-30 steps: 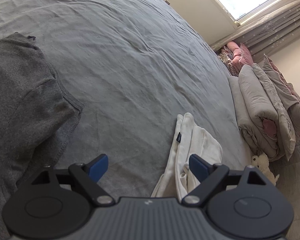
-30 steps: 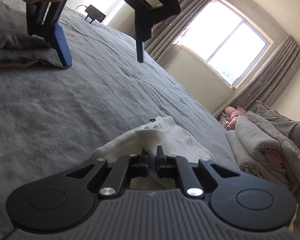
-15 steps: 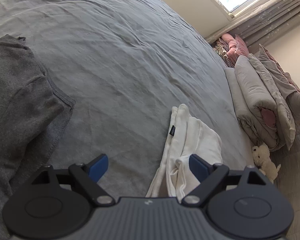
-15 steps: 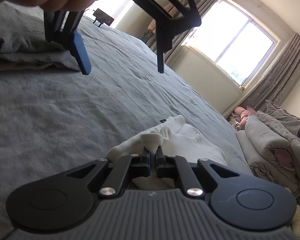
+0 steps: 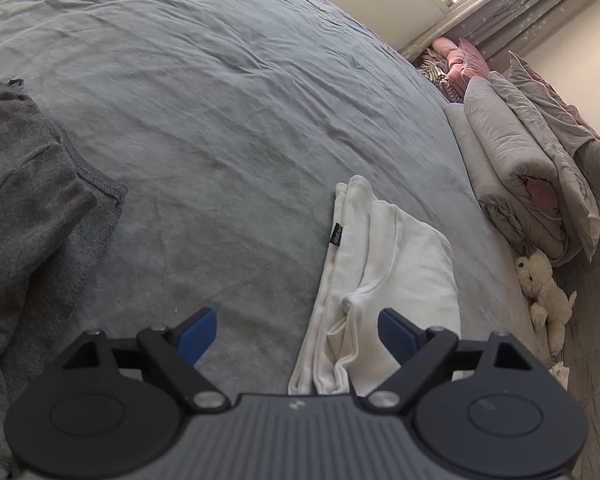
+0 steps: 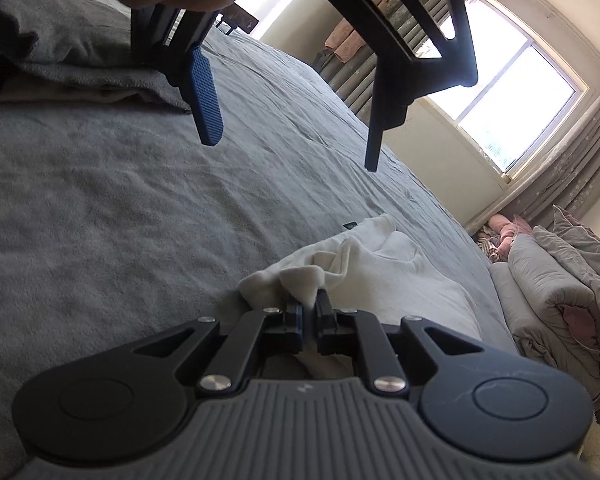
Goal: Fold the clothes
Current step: 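Fold the side edge over the sweatshirt body with the right gripper, then lower the folded side onto the bundle and open the right gripper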
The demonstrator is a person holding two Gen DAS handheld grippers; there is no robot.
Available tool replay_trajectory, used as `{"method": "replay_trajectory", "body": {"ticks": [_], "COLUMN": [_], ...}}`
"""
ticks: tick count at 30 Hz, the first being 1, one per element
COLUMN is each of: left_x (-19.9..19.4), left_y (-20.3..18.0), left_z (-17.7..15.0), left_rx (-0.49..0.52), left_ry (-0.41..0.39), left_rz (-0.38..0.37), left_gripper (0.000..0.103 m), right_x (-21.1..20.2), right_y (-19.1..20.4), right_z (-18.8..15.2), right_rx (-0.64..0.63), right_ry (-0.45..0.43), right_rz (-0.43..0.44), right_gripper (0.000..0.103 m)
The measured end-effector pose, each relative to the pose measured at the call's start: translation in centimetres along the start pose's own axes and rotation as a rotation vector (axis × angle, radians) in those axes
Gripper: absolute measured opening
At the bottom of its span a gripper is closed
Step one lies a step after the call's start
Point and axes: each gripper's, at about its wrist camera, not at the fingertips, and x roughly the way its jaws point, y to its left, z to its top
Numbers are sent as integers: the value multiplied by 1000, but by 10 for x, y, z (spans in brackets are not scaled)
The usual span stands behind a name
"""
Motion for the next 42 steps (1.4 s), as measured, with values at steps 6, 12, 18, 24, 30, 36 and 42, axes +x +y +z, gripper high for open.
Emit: {"method": "replay_trajectory", "body": {"ticks": [6, 12, 18, 24, 30, 36, 42], "left_x": [5, 11, 10, 21, 21, 15, 33], "left_y": [-3, -10, -32, -51, -63, -70, -74], "left_z": [-4, -9, -20, -32, -41, -49, -63], "left_rx": [29, 54, 164, 271, 355, 405, 442], "left_ry": [13, 13, -68, -106, -141, -162, -100], "left_rz": [9, 8, -45, -45, -27, -93, -65], "left_gripper": [89, 89, 74, 51, 42, 24, 24], "right_x": [-48, -67, -54, -40, -24, -23, -19], "right_y": [-16, -82, -169, -164, -151, -129, -122], "right_z": [-2, -19, -68, -62, -62, -60, -65], "right_rx": [55, 237, 698, 771, 746, 637, 659], "right_ry": [-129, -73, 18, 10, 33, 52, 53], "right_rz": [38, 85, 48, 108, 181, 180, 191], "right_gripper": [37, 36, 6, 6, 10, 11, 10]}}
